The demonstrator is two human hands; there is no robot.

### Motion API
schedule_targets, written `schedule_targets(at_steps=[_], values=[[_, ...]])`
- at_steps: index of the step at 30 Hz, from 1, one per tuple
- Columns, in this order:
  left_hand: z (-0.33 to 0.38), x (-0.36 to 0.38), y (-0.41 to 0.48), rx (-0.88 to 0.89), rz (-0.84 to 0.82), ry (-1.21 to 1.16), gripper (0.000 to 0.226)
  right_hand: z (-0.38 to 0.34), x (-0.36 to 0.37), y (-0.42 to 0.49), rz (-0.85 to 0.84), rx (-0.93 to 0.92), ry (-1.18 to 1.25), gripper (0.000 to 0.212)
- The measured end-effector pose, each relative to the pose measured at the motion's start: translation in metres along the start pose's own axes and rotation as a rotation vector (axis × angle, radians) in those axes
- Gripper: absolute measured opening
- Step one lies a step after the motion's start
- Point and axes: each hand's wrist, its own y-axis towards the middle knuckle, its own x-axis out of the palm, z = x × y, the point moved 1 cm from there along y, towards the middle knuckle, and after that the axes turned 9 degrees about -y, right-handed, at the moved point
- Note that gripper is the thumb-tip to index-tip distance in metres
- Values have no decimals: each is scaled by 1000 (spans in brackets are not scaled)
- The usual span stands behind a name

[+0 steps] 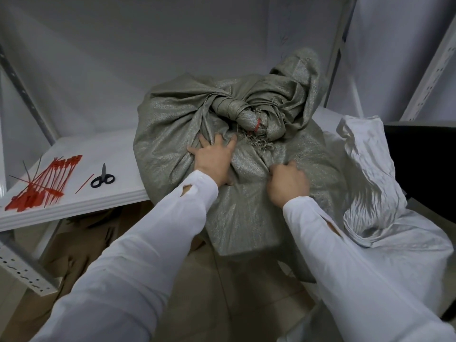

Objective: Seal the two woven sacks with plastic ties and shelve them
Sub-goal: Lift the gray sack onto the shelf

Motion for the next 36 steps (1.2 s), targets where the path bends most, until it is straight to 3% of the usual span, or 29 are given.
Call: schedule_targets(at_steps=[5, 9, 11, 15, 17, 20, 22, 25, 30, 33, 36], values=[[-7, 0, 5, -8, 8, -21, 122, 1, -3, 3, 81, -69, 108, 21], [-7, -2, 9, -35, 6, -34, 121, 11, -12, 6, 38, -170, 190, 17], [-7, -1, 11, -55, 10, -42, 120, 22, -14, 7, -17, -97, 290, 37], [-3, 3, 15, -107, 49, -56, 111, 53, -18, 6, -223, 195, 228, 124], [0, 5, 18, -139, 80, -75, 99, 70, -20, 5, -322, 295, 210, 142], [4, 4, 24, -186, 113, -90, 81, 87, -18, -2, -464, 349, 333, 148], [6, 4, 27, -202, 116, -89, 73, 90, -12, -10, -482, 321, 358, 138], [8, 6, 27, -211, 106, -84, 76, 91, -4, -18, -285, 326, 404, 106], [4, 3, 27, -202, 79, -94, 95, 93, 3, -21, 103, 461, 618, 22], [2, 1, 27, -193, 81, -100, 99, 90, 0, -16, 251, 541, 731, 18], [-10, -1, 32, -193, 152, -92, 89, 79, -19, -3, 408, 608, 919, 19]])
